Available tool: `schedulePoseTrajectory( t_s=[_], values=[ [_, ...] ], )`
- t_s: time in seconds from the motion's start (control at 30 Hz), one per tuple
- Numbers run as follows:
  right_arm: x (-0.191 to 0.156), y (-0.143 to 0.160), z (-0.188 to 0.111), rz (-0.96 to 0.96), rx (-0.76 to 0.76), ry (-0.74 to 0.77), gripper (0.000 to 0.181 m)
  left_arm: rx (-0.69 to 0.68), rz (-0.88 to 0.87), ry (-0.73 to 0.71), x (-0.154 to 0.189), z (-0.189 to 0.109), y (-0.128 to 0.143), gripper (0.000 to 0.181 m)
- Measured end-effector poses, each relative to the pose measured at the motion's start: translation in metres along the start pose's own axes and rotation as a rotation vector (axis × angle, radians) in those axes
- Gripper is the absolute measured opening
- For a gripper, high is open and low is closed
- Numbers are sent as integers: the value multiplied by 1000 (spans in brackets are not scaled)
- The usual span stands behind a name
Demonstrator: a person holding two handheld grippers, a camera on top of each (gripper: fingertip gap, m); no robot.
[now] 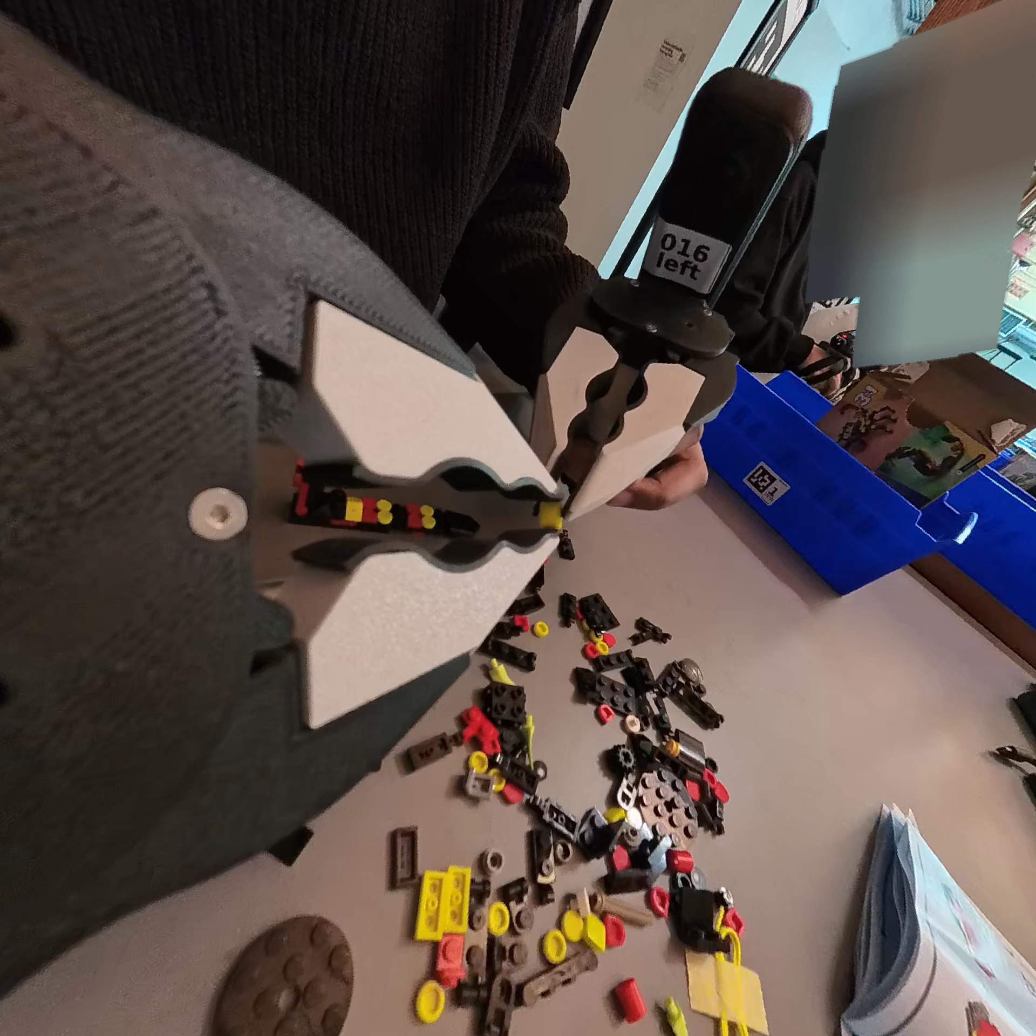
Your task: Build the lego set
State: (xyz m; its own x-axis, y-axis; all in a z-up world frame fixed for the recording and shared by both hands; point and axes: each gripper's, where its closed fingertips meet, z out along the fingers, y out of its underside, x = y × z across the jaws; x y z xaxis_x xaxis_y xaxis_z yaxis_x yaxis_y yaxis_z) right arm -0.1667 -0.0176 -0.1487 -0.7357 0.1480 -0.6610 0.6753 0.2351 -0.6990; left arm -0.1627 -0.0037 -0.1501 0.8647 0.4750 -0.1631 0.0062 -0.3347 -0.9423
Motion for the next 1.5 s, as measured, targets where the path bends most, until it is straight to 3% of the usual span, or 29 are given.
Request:
schedulePoseTrajectory(
  t_s=[0.33,0.43,0.53,0.7,0.83,0.93,1.13,1.5],
  values=[
    [-5,-11,-5,-17,41,-50,7,52,-2,-45,-5,-3,-8,5],
    [-12,-23,-12,-130,105,-49,7,82,-72,-23,-6,-5,-12,5],
    [-19,-33,-20,-356,145,26,7,178,-269,61,-7,-11,-27,4],
    [-39,-34,-24,-737,155,147,7,287,-756,261,-23,-22,-35,2],
    [-50,-28,-18,-879,136,171,7,342,-1067,514,-17,-28,-41,16],
    [-56,-24,-15,-902,127,148,7,377,-1193,683,-8,-32,-50,26],
    [-67,-24,-17,-881,159,82,7,348,-1207,821,11,-34,-57,31],
    [-70,-22,-15,-899,154,70,6,343,-1200,888,19,-38,-61,21]
  ],
)
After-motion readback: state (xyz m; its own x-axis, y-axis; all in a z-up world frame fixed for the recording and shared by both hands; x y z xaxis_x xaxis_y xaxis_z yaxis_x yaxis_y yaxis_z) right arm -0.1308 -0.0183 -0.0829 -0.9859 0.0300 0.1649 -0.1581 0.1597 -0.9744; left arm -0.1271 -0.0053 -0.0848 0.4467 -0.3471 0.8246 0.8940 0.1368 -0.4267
